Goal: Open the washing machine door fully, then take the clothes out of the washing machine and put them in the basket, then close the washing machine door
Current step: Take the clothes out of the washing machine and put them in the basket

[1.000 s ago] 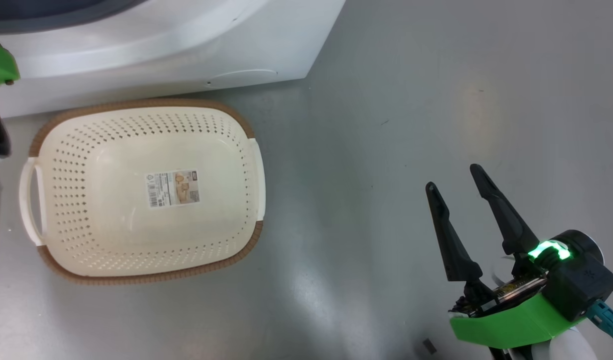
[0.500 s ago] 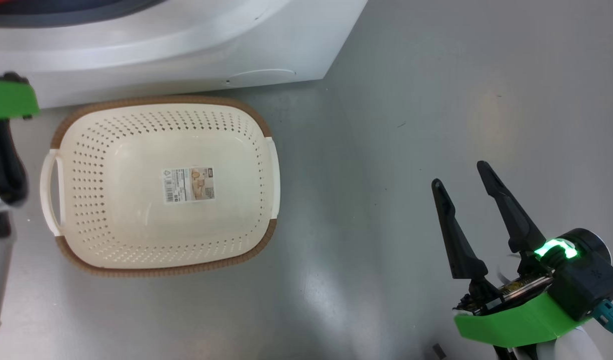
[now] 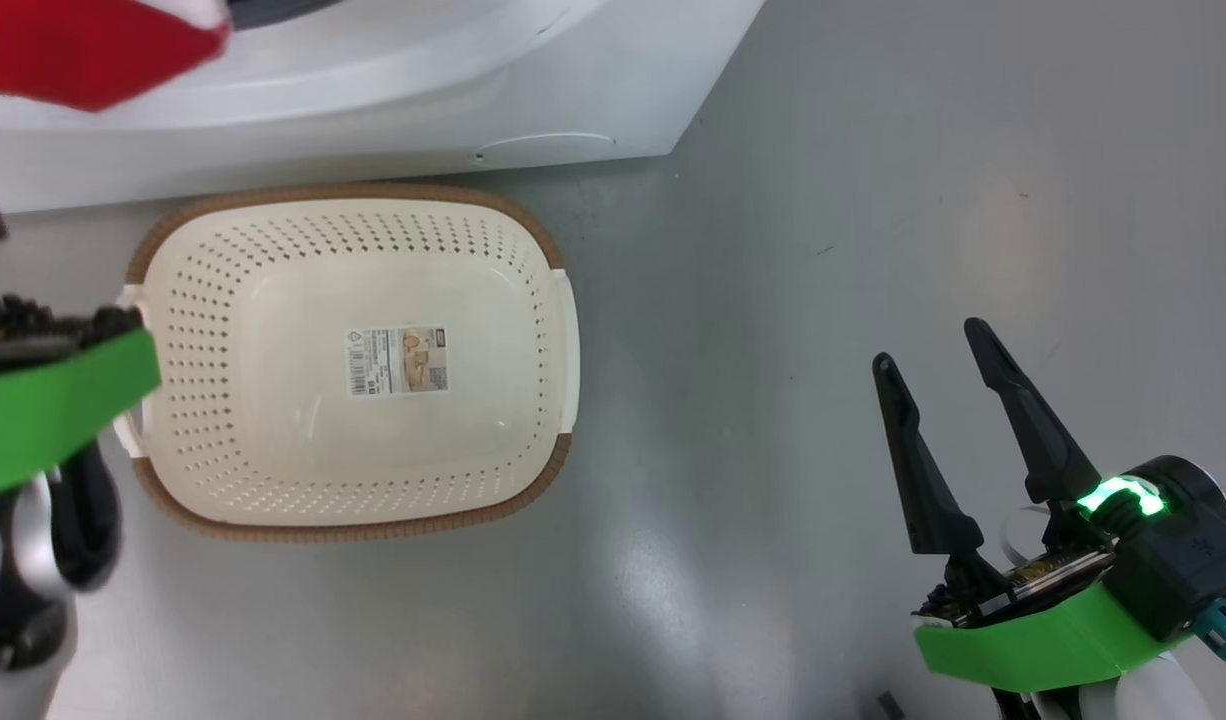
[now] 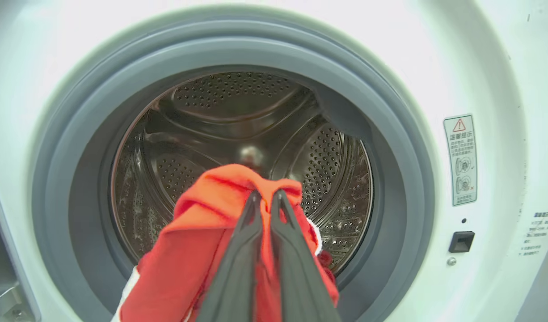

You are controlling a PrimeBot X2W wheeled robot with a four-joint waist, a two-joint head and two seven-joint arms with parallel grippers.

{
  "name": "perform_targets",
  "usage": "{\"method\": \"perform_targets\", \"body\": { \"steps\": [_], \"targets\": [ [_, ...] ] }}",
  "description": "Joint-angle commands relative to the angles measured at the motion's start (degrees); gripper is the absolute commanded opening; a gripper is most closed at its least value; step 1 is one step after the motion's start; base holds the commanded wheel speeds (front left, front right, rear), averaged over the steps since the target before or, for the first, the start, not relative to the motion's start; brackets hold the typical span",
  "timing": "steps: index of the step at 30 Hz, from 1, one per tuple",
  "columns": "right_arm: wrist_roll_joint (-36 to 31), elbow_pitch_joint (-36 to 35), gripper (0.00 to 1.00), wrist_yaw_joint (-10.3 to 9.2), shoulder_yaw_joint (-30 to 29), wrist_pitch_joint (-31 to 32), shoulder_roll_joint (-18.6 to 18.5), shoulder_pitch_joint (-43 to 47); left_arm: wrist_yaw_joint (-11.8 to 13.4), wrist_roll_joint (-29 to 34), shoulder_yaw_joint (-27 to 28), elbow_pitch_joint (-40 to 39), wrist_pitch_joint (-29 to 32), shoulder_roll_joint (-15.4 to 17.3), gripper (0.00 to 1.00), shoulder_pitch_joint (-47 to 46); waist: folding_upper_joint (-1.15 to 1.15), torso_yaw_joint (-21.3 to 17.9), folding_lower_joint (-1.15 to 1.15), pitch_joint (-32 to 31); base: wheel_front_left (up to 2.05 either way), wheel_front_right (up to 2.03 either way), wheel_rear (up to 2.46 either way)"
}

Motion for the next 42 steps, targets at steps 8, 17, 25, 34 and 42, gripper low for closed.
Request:
{"method": "perform_targets", "body": {
  "steps": [8, 17, 25, 34, 42],
  "targets": [
    [-0.3, -1.4, 1.00, 0.09, 0.8, 0.2, -0.1, 0.3, 4.0, 3.2, 2.1, -11.9, 2.3, 4.1, 0.00, 3.9, 0.00, 1.1, 0.00, -0.2, 0.00, 0.00, 0.00],
    [-0.4, -1.5, 1.00, 0.09, 0.6, 0.4, -0.3, 0.3, 7.0, 5.6, 2.8, -20.6, 5.6, 5.7, 0.00, 4.5, 0.00, 1.9, 0.00, -0.7, 0.00, 0.00, 0.00],
    [-0.5, -1.7, 1.00, 0.09, 0.5, 0.4, -0.3, 0.4, 8.8, 8.5, 3.6, -27.6, 7.3, 7.0, 0.00, 3.4, 0.00, 2.0, 0.00, -0.7, 0.00, 0.00, 0.00],
    [-0.3, -1.7, 1.00, 0.09, 1.0, 0.0, -0.2, 0.0, 9.7, 6.5, 2.3, -26.9, 8.9, 5.2, 0.00, 5.1, 0.00, 1.5, 0.00, 0.0, 0.00, 0.00, 0.00],
    [-0.3, -1.7, 1.00, 0.09, 0.9, -0.2, -0.3, -0.1, 7.6, 3.1, -0.1, -18.6, 3.9, 1.9, 0.00, 9.5, 0.00, 1.1, 0.00, 0.9, 0.00, 0.00, 0.00]
  ]
}}
